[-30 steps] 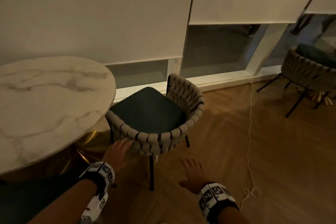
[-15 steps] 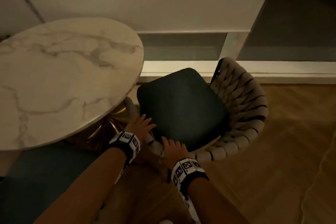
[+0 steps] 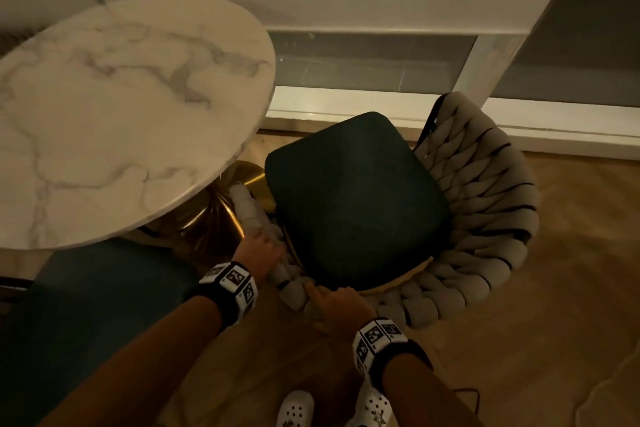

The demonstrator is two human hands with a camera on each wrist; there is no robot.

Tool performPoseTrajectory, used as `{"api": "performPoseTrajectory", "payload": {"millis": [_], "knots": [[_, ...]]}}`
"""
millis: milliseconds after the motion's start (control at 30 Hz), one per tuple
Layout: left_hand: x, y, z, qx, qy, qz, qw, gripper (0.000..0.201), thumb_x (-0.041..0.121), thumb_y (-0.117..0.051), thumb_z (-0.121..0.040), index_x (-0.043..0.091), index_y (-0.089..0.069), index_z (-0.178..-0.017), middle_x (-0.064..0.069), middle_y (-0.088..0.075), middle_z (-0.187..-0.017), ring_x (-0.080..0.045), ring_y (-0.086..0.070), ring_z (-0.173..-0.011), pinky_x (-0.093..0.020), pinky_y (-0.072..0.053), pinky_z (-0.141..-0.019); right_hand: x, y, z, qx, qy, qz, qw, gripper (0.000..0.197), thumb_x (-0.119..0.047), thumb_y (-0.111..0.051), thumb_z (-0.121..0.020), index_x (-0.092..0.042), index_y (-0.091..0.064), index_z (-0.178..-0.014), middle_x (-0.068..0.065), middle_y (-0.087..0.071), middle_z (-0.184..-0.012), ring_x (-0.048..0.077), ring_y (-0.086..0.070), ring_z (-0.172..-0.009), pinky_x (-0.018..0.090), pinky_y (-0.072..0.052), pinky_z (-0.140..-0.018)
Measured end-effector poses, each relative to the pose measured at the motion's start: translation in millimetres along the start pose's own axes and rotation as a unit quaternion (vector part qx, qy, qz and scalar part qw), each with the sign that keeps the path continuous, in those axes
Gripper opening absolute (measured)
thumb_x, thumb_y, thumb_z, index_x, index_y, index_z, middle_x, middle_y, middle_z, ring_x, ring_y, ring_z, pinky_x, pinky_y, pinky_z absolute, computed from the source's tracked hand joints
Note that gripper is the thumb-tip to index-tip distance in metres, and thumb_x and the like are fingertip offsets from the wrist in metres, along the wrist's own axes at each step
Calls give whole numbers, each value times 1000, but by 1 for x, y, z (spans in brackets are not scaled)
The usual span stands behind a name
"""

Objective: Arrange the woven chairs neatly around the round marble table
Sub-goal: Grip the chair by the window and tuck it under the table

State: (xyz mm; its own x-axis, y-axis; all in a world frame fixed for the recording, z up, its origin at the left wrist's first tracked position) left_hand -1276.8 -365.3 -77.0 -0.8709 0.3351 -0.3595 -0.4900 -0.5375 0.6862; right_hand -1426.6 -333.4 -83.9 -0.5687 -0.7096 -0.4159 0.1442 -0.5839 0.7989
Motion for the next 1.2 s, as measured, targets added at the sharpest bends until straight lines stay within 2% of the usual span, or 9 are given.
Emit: {"api": "performPoseTrajectory", "payload": {"millis": [167, 233, 300, 367, 467, 567, 933, 1066, 1200], "knots": [[61, 31, 8, -42, -49, 42, 997, 30, 27, -43, -98, 16, -52, -125, -8, -56, -128, -26, -53, -115, -37, -41, -96, 51, -15, 50, -54, 43, 31, 997, 67, -35, -56, -91, -9, -22, -142, 21, -49, -134, 40, -58, -105, 50, -49, -88], [93, 49, 15, -60, -73, 47, 994, 28, 22, -41, -100, 12, -54, -122, -10, -57, -127, -27, -53, -115, -32, -42, -86, 77, -10, 78, -75, 67, 58, 993, 67, -47, -63, -81, -10, -39, -131, 10, -66, -112, 27, -68, -82, 33, -56, -67], [118, 70, 17, -56, -88, 73, 992, 26, 21, -43, -99, 10, -57, -117, -10, -60, -122, -26, -57, -107, -23, -34, -59, 109, -4, 101, -104, 43, 109, 988, 73, -65, -65, -66, -22, -45, -121, -9, -72, -88, 9, -63, -54, 17, -38, -41], [136, 91, 13, -57, -110, 93, 988, 26, 24, -46, -98, 7, -59, -112, -11, -62, -117, -24, -58, -90, -24, -23, -50, 136, -1, 116, -140, 41, 114, 983, 75, -61, -61, -73, -28, -28, -132, -1, -70, -96, 18, -64, -63, 22, -34, -49], [151, 120, -4, -63, -124, 82, 987, 27, 27, -46, -98, 7, -59, -110, -10, -62, -115, -23, -58, -97, -24, -34, -62, 178, 15, 117, -139, 16, 145, 979, 68, -49, -47, -86, -37, -8, -139, 10, -57, -124, 35, -58, -97, 41, -47, -81], [155, 146, -29, -30, -105, 90, 990, 27, 28, -46, -97, 9, -58, -113, -9, -61, -117, -24, -57, -107, -31, -43, -82, 209, 40, 112, -131, 17, 171, 976, 63, -41, -56, -82, -29, -30, -138, 6, -56, -130, 31, -54, -111, 48, -39, -99], [154, 205, -108, 42, -42, 227, 972, 24, 34, -48, -96, 13, -60, -93, 1, -43, -64, -13, -46, -66, -27, -39, -67, 313, 118, 91, -105, -163, 323, 926, 55, -49, -55, -83, -44, -34, -134, -6, -40, -145, 26, -24, -137, 57, -4, -112], [134, 186, -107, 89, -56, 339, 935, 37, 45, -52, -91, 24, -50, -122, 1, -63, -105, -18, -60, -93, -35, -46, -90, 317, 124, 85, -94, -252, 283, 921, 49, -51, -52, -84, -40, -42, -131, -7, -39, -145, 24, -26, -136, 51, -14, -111], [85, 149, -97, 77, -31, 387, 918, 64, 50, -59, -83, 30, -32, -138, 2, -41, -144, -20, -37, -130, -43, -22, -112, 285, 98, 64, -25, -360, 208, 909, 62, -57, -67, -69, -39, -49, -126, 43, -18, -141, 59, -17, -128, 51, -35, -100]]}}
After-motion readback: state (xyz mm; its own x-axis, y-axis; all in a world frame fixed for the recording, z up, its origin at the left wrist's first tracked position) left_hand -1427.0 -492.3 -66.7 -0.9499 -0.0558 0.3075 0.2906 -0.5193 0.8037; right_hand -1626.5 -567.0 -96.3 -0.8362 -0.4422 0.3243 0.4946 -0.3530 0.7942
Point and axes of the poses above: each hand's wrist, its own z-axis away from the middle knuckle, its own y-axis out of the back of the hand, x = y × z, the point moved 5 cm from there along -z, towards the middle knuckle
